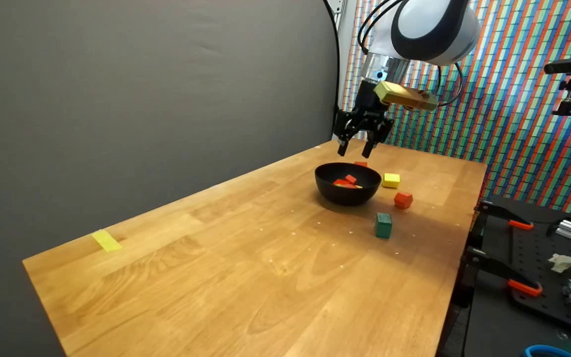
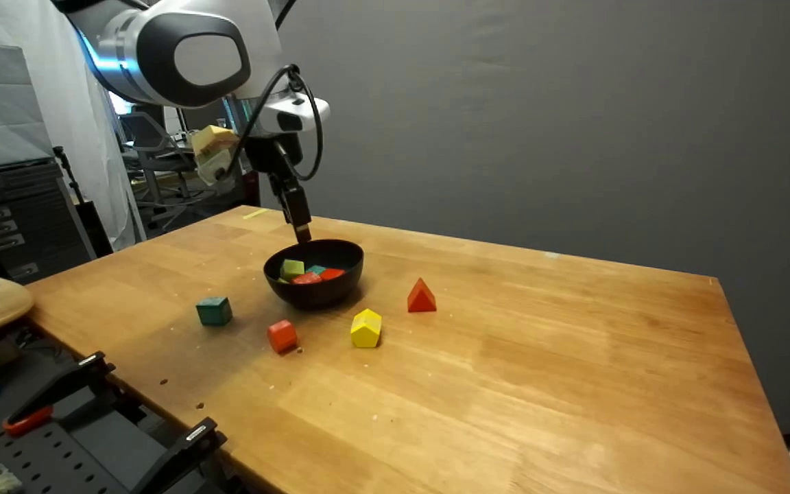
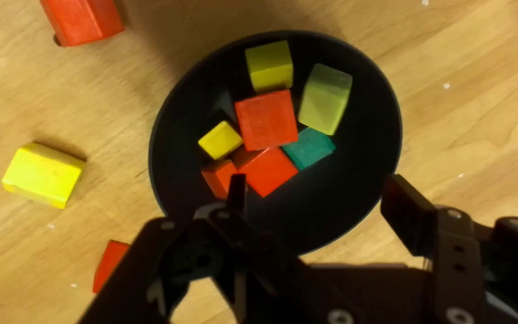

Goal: Put all the blocks in the bowl

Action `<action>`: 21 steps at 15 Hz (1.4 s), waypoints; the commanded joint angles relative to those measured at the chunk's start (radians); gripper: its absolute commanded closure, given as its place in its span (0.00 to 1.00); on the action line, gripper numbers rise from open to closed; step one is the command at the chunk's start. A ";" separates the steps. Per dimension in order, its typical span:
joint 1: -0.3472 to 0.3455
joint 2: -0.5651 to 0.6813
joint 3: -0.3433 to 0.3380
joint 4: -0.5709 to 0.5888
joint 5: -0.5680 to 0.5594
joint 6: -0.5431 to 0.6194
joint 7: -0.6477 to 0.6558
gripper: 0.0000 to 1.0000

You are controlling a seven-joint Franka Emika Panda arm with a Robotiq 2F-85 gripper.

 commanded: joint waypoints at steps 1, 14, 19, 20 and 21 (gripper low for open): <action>0.039 -0.077 -0.126 -0.067 -0.238 0.053 0.236 0.00; -0.060 0.127 -0.180 0.103 -0.208 -0.070 0.353 0.00; -0.034 0.298 -0.240 0.244 -0.184 0.014 0.349 0.00; -0.032 0.327 -0.251 0.271 -0.181 0.020 0.348 0.00; -0.030 0.352 -0.259 0.295 -0.177 0.026 0.344 0.00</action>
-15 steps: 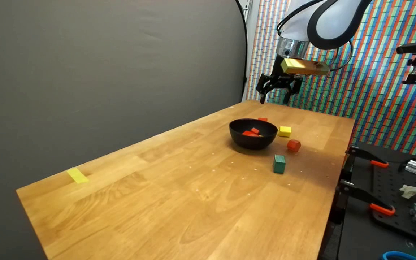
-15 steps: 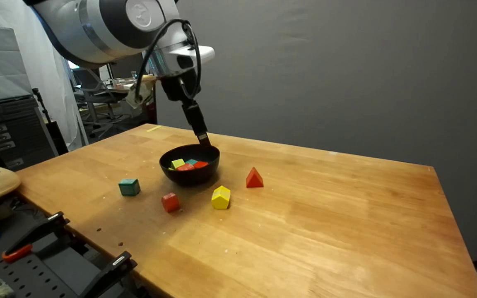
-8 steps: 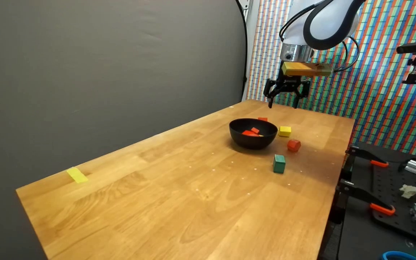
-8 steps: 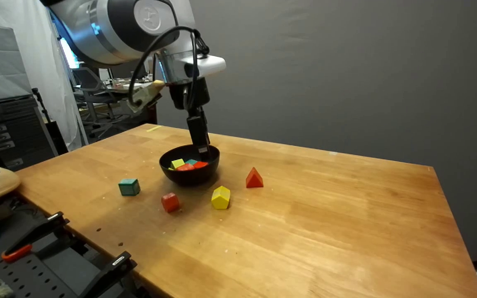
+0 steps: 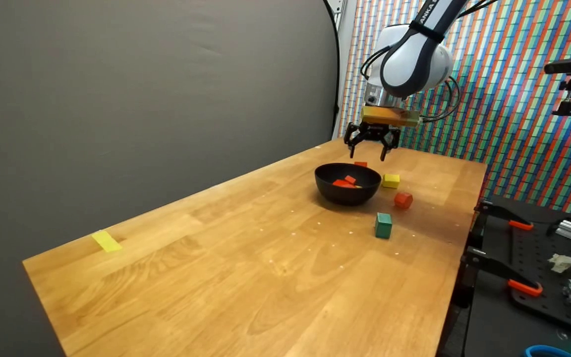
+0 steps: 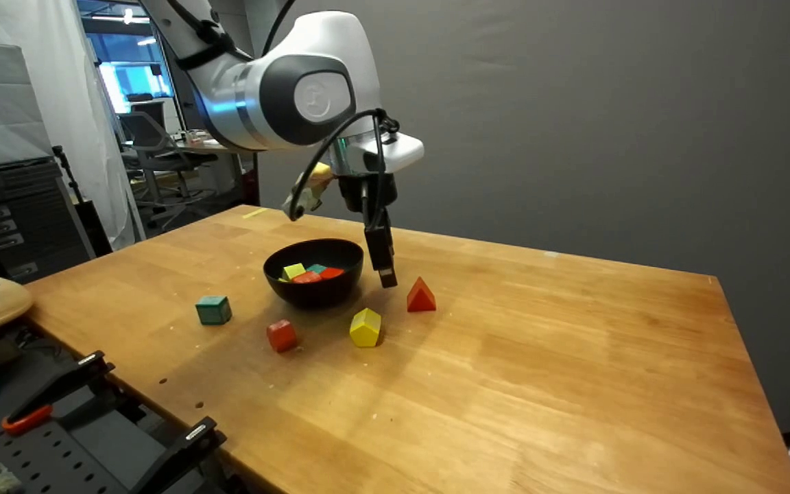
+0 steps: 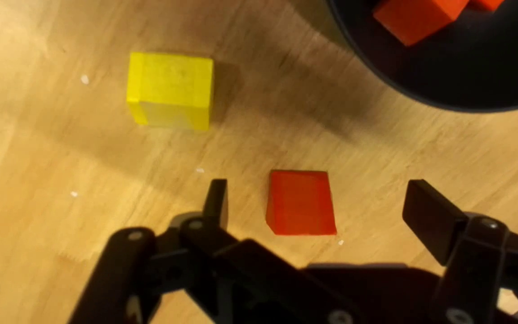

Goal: Put all the blocks in the bowl

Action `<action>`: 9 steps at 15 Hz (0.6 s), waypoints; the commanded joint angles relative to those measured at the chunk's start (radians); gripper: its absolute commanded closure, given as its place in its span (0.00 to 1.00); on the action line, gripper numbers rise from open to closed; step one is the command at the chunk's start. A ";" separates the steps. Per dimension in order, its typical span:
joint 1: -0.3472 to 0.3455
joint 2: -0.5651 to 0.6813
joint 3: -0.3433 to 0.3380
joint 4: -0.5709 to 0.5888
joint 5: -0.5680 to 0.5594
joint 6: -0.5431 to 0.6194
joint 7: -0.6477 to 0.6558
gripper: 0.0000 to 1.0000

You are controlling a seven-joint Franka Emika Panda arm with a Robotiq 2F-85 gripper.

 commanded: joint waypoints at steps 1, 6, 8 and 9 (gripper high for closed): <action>0.013 0.118 -0.038 0.118 0.039 0.042 -0.035 0.00; 0.015 0.206 -0.051 0.204 0.069 0.052 -0.046 0.30; 0.014 0.225 -0.048 0.215 0.092 0.056 -0.048 0.48; 0.015 0.231 -0.047 0.215 0.105 0.055 -0.046 0.55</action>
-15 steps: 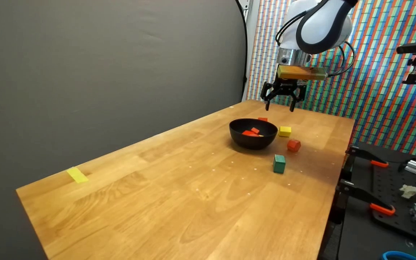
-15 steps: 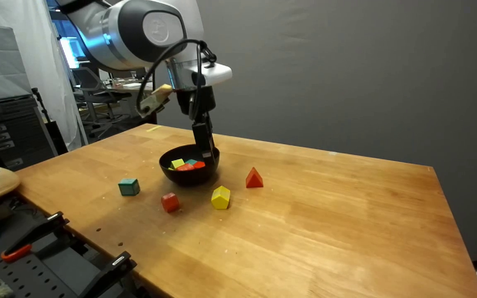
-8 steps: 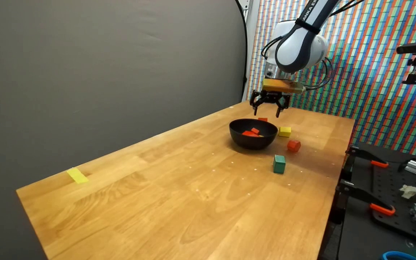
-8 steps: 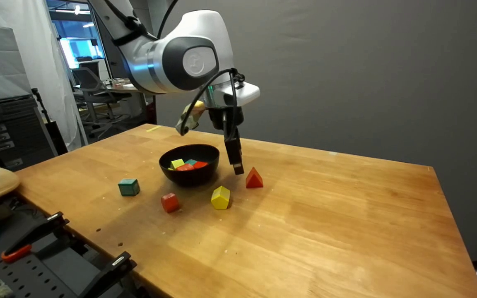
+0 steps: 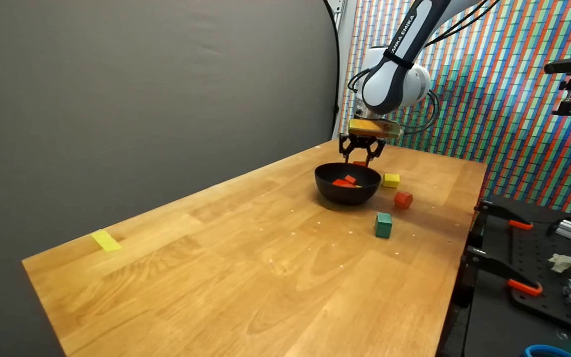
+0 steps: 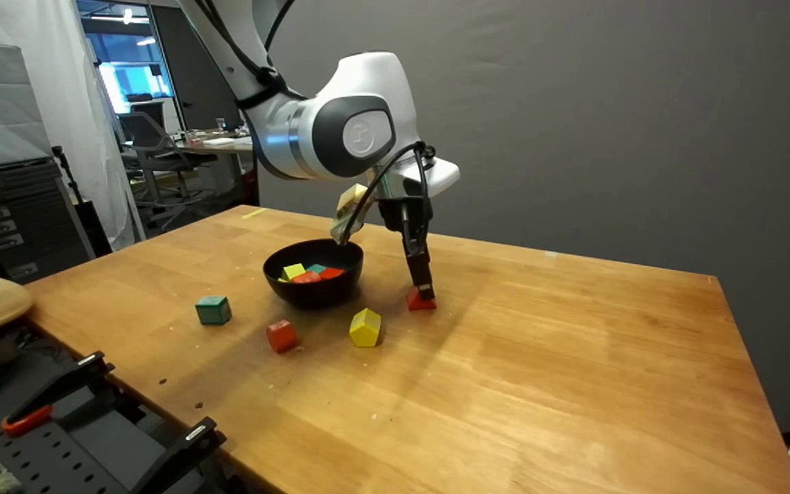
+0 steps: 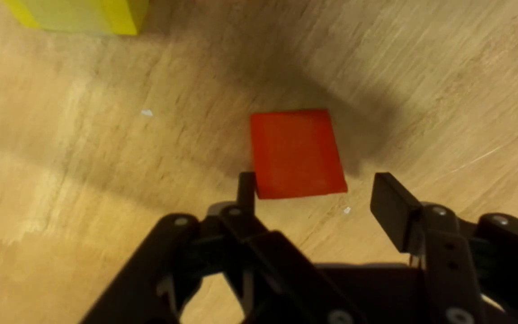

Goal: Put all the blocks in the bowl

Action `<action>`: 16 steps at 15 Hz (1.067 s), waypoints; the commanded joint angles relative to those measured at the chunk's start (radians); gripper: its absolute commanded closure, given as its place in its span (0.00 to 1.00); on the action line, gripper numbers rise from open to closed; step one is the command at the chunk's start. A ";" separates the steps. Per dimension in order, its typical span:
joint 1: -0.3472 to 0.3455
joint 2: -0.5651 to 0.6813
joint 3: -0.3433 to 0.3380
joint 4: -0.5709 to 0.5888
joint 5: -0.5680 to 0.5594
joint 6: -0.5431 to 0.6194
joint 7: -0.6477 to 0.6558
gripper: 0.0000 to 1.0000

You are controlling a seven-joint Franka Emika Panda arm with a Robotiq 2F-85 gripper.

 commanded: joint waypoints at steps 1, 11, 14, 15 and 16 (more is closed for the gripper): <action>0.016 0.036 -0.011 0.030 0.068 0.012 -0.028 0.64; 0.235 -0.321 -0.139 -0.206 -0.111 0.016 -0.023 0.79; 0.282 -0.451 -0.127 -0.246 -0.243 -0.032 0.008 0.79; 0.273 -0.470 -0.086 -0.257 -0.251 -0.039 0.008 0.79; 0.252 -0.490 -0.030 -0.273 -0.219 -0.041 -0.017 0.79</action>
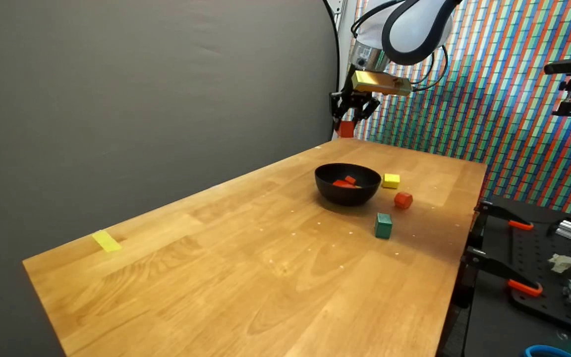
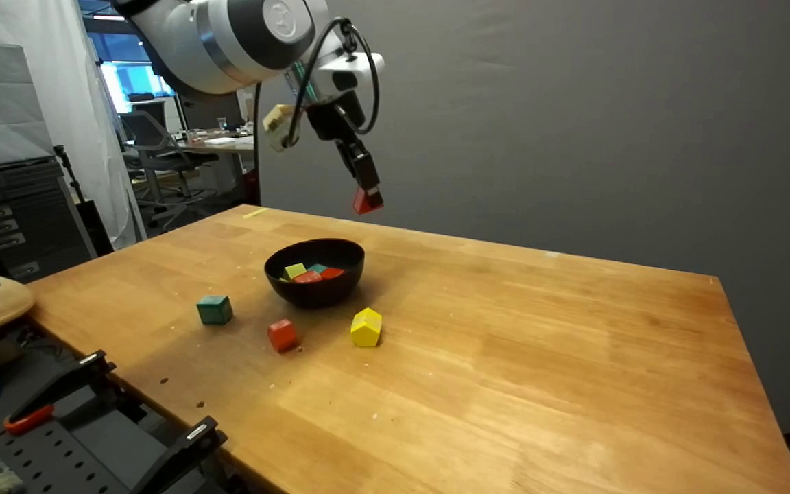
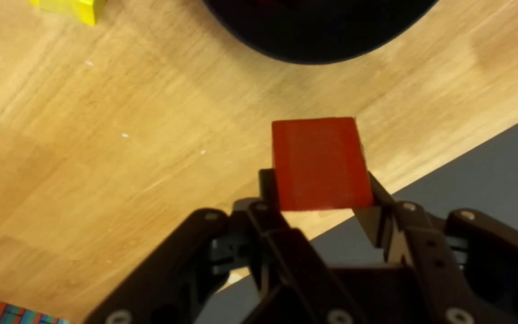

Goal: Put all the blocks in the bowl

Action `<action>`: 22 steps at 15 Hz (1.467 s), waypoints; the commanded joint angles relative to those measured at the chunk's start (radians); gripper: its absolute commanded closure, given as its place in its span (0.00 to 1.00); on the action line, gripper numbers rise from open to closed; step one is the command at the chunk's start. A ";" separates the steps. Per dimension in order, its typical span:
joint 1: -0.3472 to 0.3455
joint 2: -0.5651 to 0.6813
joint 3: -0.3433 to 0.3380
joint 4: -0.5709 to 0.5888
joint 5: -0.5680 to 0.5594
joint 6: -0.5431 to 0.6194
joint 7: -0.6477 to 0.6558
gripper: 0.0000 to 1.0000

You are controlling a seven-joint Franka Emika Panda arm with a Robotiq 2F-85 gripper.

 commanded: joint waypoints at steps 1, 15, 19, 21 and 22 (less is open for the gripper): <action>-0.030 -0.107 0.133 -0.080 0.018 -0.027 -0.025 0.79; -0.117 -0.145 0.313 -0.194 0.229 -0.099 -0.154 0.00; -0.120 -0.346 0.353 -0.314 0.394 -0.259 -0.272 0.00; -0.132 -0.249 0.363 -0.249 0.365 -0.242 -0.231 0.00; -0.134 -0.294 0.370 -0.280 0.395 -0.271 -0.249 0.00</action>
